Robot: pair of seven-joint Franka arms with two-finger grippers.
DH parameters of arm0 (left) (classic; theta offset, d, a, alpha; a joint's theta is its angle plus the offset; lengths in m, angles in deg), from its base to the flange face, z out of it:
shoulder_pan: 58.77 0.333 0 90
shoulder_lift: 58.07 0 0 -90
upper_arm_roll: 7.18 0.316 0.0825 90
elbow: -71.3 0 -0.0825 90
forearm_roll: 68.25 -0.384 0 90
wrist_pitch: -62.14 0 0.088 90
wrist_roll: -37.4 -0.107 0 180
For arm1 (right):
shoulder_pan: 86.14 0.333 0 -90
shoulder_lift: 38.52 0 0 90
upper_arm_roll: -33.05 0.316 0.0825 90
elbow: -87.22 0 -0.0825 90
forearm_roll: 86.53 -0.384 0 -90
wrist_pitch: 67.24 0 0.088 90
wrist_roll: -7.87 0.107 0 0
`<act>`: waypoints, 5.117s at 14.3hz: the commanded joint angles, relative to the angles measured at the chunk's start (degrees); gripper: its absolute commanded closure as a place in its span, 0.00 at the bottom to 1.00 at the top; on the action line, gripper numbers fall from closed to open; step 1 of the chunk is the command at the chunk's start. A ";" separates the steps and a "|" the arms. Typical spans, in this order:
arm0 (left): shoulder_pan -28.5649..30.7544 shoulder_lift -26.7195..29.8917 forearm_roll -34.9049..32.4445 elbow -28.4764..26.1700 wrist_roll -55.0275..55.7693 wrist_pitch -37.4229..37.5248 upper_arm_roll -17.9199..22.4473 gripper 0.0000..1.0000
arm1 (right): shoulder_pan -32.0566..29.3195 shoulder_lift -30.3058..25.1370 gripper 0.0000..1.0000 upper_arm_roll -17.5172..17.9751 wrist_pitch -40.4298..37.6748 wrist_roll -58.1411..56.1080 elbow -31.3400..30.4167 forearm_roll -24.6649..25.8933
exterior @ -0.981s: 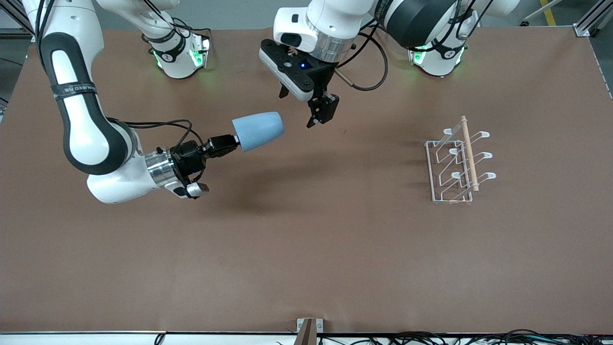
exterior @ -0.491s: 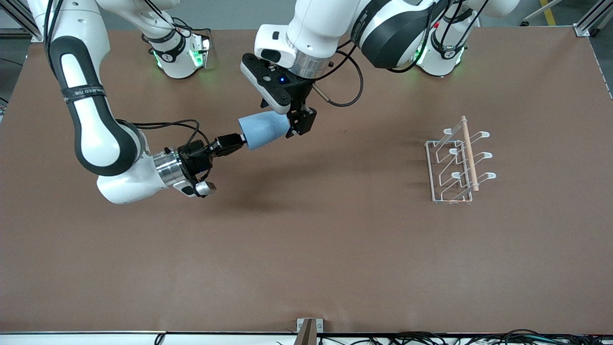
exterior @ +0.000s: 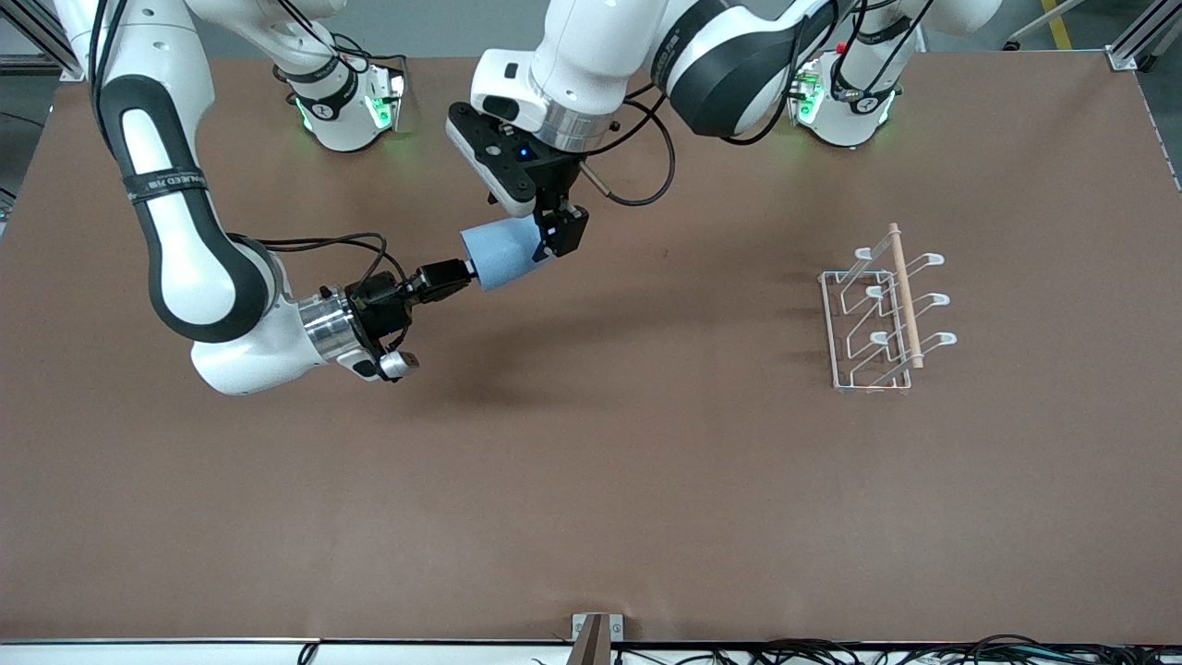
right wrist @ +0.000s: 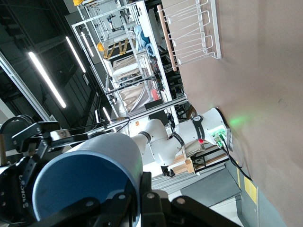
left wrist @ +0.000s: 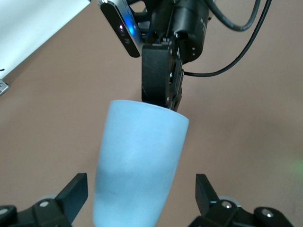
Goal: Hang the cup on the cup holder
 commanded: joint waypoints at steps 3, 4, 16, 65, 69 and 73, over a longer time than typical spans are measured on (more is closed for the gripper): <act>-0.90 -3.00 -3.44 1.30 -1.17 -2.13 0.64 0.00 | 0.05 0.11 0.97 -0.01 -0.57 -0.48 0.23 -1.49; -1.24 -3.27 -3.61 1.30 -1.17 -2.13 0.64 0.00 | 0.05 0.11 0.97 -0.09 -0.57 -0.57 0.23 -1.49; -0.55 -3.10 -10.29 1.12 -2.22 2.24 0.64 0.71 | -0.48 0.02 0.00 -0.18 -0.66 -0.66 0.40 -1.31; 16.42 -16.02 -62.86 -20.06 -18.15 52.97 1.08 0.00 | -5.24 -26.43 0.00 -7.20 5.68 28.97 12.53 76.74; 15.98 -15.40 -60.04 -18.92 -11.20 52.97 0.82 0.00 | -3.56 -26.43 0.00 -10.29 4.17 26.42 12.53 76.74; 16.68 -11.11 -46.02 -11.73 -1.39 53.32 1.34 0.00 | -3.73 -28.27 0.00 -10.73 4.52 25.27 11.05 76.74</act>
